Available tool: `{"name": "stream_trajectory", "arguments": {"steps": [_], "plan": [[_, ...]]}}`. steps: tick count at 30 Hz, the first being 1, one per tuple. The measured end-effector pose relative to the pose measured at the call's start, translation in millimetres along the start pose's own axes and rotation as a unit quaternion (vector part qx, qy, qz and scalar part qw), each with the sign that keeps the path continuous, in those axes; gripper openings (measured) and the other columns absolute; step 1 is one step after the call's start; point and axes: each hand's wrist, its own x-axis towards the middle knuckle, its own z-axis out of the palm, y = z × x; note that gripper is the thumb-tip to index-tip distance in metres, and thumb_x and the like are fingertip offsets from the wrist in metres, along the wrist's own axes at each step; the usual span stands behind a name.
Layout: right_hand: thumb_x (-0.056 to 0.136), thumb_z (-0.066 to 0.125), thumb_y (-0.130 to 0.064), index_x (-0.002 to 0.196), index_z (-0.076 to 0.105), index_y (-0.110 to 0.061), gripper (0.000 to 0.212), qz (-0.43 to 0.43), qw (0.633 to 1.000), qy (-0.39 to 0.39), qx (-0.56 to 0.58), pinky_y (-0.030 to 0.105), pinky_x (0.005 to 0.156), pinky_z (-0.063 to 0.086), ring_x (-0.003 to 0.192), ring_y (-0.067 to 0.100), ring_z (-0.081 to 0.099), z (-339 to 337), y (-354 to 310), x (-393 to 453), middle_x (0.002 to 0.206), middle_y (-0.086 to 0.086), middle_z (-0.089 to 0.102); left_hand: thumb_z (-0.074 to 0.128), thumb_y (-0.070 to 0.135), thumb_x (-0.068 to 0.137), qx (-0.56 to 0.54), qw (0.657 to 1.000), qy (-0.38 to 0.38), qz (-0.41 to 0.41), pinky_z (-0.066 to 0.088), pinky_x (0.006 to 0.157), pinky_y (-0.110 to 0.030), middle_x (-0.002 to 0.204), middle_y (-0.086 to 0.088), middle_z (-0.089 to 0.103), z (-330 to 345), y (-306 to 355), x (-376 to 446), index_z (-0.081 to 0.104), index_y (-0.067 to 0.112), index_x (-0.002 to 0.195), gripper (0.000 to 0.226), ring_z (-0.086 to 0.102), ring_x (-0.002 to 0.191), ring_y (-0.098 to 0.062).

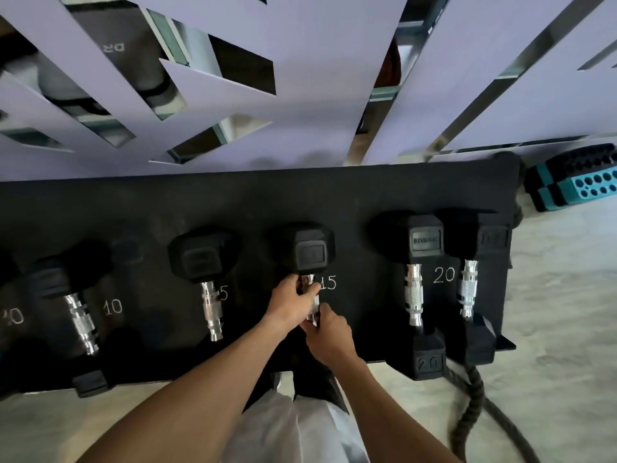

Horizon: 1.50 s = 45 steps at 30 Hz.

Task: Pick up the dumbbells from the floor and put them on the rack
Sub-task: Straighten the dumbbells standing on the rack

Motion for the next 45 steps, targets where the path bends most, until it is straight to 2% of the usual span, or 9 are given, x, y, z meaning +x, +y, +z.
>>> {"name": "stream_trajectory", "arguments": {"steps": [16,20,23,26,29,33,36,40,45], "plan": [[0.096,0.067,-0.032,0.120,0.056,-0.010,0.034,0.042,0.995,0.040,0.079,0.037,0.083,0.049,0.112,0.034,0.064,16,-8,-3,0.116,0.012,0.070,0.063,0.035,0.096,0.158,0.984,-0.045,0.063,0.048,0.101,-0.030,0.121,0.001,0.071,-36,-5,-13,0.062,0.022,0.132,0.038,0.064,0.116,-0.018],[0.083,0.075,-0.016,0.133,0.054,-0.010,0.055,-0.005,0.966,0.238,0.098,0.044,0.093,0.049,0.113,0.033,0.057,31,-19,-21,0.123,0.013,0.061,0.064,0.034,0.095,0.171,0.976,0.024,0.130,0.058,0.081,-0.030,0.086,0.011,0.077,-96,-40,-44,0.075,0.031,0.099,0.012,0.072,0.082,-0.004],[0.076,0.080,-0.013,0.120,0.061,-0.012,0.048,-0.096,0.926,0.361,0.059,0.045,0.085,0.050,0.102,0.029,0.056,54,-39,-35,0.110,0.007,0.058,0.070,0.035,0.091,0.097,0.980,0.138,0.110,0.055,0.070,-0.027,0.076,0.012,0.073,-144,-74,-67,0.075,0.028,0.085,0.011,0.069,0.074,-0.002],[0.085,0.076,-0.028,0.129,0.057,-0.022,0.049,-0.131,0.977,0.133,0.102,0.039,0.099,0.051,0.113,0.017,0.057,86,-71,-41,0.119,-0.003,0.057,0.074,0.038,0.087,0.019,0.979,0.201,0.028,0.047,0.069,-0.023,0.087,0.007,0.071,-178,-91,-66,0.069,0.025,0.099,0.019,0.067,0.085,-0.008],[0.083,0.074,-0.049,0.146,0.043,-0.027,0.073,-0.058,0.992,-0.042,0.105,0.038,0.112,0.044,0.129,0.016,0.052,118,-102,-34,0.136,-0.005,0.055,0.073,0.043,0.087,-0.032,0.993,0.111,-0.021,0.044,0.076,-0.020,0.106,0.009,0.068,-189,-85,-50,0.056,0.035,0.121,0.039,0.064,0.099,-0.007],[0.088,0.070,-0.046,0.129,0.050,-0.025,0.050,-0.052,0.990,-0.021,0.129,0.041,0.119,0.036,0.117,0.014,0.063,135,-119,-14,0.118,-0.010,0.069,0.071,0.040,0.091,-0.054,0.998,0.026,-0.008,0.049,0.094,-0.029,0.109,0.006,0.072,-179,-77,-20,0.063,0.030,0.113,0.026,0.066,0.107,-0.013],[0.095,0.068,-0.032,0.123,0.056,-0.017,0.033,-0.033,0.980,-0.039,0.193,0.042,0.098,0.055,0.107,0.022,0.069,125,-123,-3,0.114,0.001,0.072,0.067,0.031,0.096,-0.081,0.996,0.024,-0.002,0.054,0.087,-0.030,0.103,-0.005,0.077,-165,-72,-5,0.075,0.016,0.105,0.020,0.072,0.102,-0.020],[0.093,0.071,-0.026,0.123,0.059,-0.015,0.034,-0.030,0.976,-0.024,0.215,0.041,0.090,0.058,0.104,0.024,0.070,118,-125,-5,0.115,0.005,0.072,0.064,0.028,0.098,-0.066,0.996,0.064,0.008,0.054,0.080,-0.030,0.098,-0.005,0.076,-155,-68,-1,0.075,0.014,0.103,0.018,0.072,0.096,-0.018],[0.089,0.070,-0.020,0.124,0.058,-0.011,0.038,-0.006,0.979,0.012,0.203,0.041,0.092,0.058,0.106,0.029,0.069,96,-107,-4,0.115,0.010,0.070,0.066,0.029,0.097,-0.014,0.999,0.020,0.030,0.058,0.085,-0.037,0.095,-0.008,0.076,-127,-46,-1,0.075,0.012,0.100,0.019,0.072,0.092,-0.021]]}}
